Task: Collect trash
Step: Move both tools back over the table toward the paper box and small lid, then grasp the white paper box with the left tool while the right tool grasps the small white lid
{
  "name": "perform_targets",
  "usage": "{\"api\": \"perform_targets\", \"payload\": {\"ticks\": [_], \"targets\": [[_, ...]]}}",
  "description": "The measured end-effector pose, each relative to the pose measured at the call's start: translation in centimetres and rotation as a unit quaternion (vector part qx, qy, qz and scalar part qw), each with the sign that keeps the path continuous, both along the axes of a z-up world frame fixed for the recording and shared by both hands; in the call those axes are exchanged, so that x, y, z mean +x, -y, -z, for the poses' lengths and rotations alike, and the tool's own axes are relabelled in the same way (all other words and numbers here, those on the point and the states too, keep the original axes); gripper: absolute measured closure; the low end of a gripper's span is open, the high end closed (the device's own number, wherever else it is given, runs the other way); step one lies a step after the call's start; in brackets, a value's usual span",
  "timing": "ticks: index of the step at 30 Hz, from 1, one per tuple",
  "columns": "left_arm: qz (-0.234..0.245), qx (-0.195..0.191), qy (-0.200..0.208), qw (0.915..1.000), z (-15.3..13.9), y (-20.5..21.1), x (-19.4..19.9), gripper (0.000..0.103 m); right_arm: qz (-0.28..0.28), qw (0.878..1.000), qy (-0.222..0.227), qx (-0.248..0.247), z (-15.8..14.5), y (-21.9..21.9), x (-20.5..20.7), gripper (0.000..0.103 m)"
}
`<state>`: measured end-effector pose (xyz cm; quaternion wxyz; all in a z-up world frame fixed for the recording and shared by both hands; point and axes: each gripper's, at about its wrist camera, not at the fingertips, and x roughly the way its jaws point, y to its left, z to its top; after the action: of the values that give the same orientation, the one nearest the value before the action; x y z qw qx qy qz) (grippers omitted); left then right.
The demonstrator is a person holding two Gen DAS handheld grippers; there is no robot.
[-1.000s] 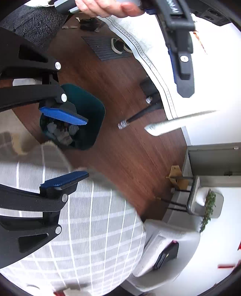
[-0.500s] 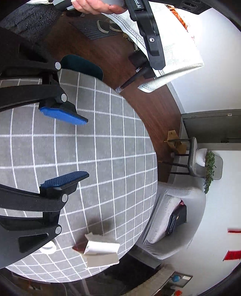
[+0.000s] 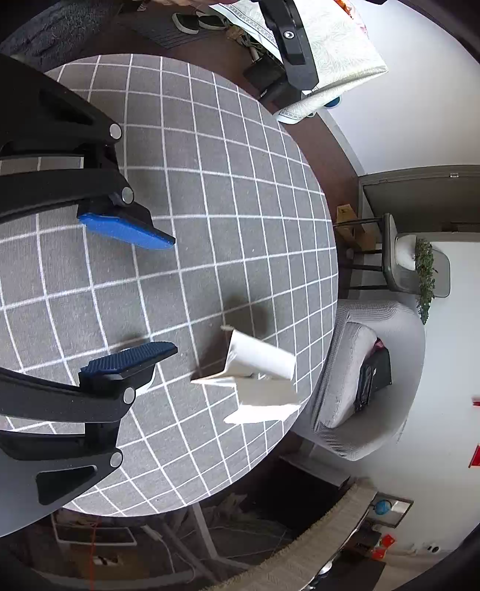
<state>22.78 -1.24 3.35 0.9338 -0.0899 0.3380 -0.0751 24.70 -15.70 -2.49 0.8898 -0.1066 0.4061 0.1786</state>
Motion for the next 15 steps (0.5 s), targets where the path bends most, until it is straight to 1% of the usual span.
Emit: {"api": "perform_targets", "payload": {"ticks": [6,10,11,14,15], "targets": [[0.013,-0.008,-0.001,0.9999,0.3,1.8,1.4,0.021,0.014,1.0,-0.004,-0.01,0.7,2.4,0.8,0.05],[0.022,-0.014,-0.007,0.9996,0.8,3.3,2.6,0.018,0.009,1.0,-0.015,-0.013,1.5,2.9,1.7,0.05],[0.024,-0.019,-0.009,0.9995,1.0,3.5,2.8,0.016,0.008,1.0,-0.018,-0.014,1.6,3.0,2.1,0.05],[0.042,-0.043,-0.021,0.998,1.6,4.7,3.9,0.012,-0.002,0.999,-0.03,-0.013,2.1,3.6,2.3,0.06],[0.048,-0.048,-0.024,0.9974,1.8,5.2,4.3,0.012,-0.006,0.999,-0.033,-0.012,2.3,3.8,2.4,0.061]]}}
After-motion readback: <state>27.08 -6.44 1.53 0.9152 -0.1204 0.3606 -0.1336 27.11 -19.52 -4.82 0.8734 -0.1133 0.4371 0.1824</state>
